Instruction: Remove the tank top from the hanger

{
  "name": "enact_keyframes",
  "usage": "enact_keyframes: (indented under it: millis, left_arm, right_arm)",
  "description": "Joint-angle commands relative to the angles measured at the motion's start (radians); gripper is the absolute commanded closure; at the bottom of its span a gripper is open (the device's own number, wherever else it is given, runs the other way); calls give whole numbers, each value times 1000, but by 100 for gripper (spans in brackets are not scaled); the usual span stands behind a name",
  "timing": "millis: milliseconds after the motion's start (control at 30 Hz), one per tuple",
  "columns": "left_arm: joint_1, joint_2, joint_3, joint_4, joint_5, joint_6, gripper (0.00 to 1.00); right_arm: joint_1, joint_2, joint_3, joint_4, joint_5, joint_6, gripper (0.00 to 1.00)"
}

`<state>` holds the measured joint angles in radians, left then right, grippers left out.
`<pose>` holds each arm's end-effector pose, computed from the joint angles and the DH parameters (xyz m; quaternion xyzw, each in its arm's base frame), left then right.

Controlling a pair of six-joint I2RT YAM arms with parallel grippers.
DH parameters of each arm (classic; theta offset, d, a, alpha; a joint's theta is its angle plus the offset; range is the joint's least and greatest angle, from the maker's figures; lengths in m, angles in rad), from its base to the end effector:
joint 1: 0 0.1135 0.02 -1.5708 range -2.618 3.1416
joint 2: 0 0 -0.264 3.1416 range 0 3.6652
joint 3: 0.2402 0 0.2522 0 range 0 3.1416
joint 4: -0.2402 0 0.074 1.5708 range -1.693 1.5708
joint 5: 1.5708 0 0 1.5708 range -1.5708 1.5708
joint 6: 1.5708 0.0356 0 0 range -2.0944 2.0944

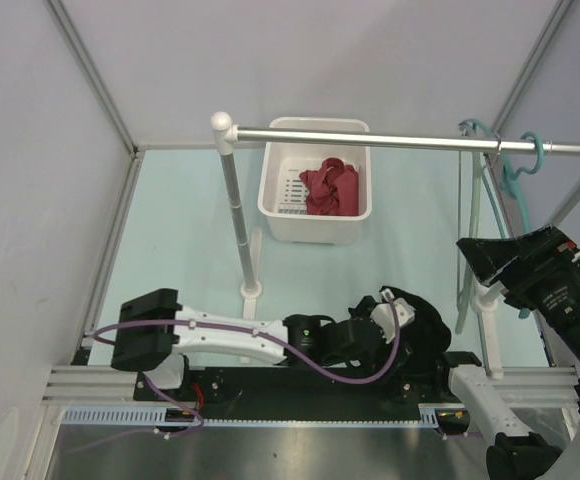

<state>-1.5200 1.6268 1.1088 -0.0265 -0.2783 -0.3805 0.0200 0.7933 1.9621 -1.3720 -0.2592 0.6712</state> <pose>0.0285 -0.3689 0.2519 0.4081 0.7632 -0.3253 0.3810 -0.0186 0.0088 0.5287 0.1685 0.7544 0.3065 0.5555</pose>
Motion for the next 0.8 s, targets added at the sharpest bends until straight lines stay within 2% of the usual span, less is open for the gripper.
enact_keyframes:
  millis: [0,67,267,367,467,500,533,567,600,633,667,700,767]
  left_arm:
    - [3,93,80,57,94,19,1]
    - [9,151,103,57,99,17,1]
    - [41,261,115,79,80,5,1]
    - [63,294,92,112,96,-8,9]
    - [78,309,69,152,122,-20,25]
    - [81,312,62,166,125,-21,41]
    - [86,311,59,168,123,-24,49]
    - [90,294,46,171,122,-15,66]
    - [99,283,40,171,125,-9,71]
    - [103,274,37,169,125,-3,85]
    - [106,263,31,159,110,2,95]
    - [112,237,28,146,96,15,100]
    - [119,200,16,116,49,46,100]
  right_arm:
    - [-3,-6,58,25,-8,-65,7]
    - [-3,-6,70,25,-32,-81,1]
    - [20,-32,100,65,-60,-116,0]
    - [58,-58,101,80,-29,-125,0]
    - [109,-83,95,90,37,-125,0]
    - [122,-88,96,88,57,-122,0]
    - [141,-94,96,87,99,-119,0]
    - [191,-109,93,85,142,-114,0]
    - [205,-115,92,83,182,-108,0]
    - [222,-120,90,86,201,-104,0]
    - [253,-129,92,87,218,-102,0]
    - [267,-134,87,88,245,-102,0]
    - [299,-143,87,97,258,-110,0]
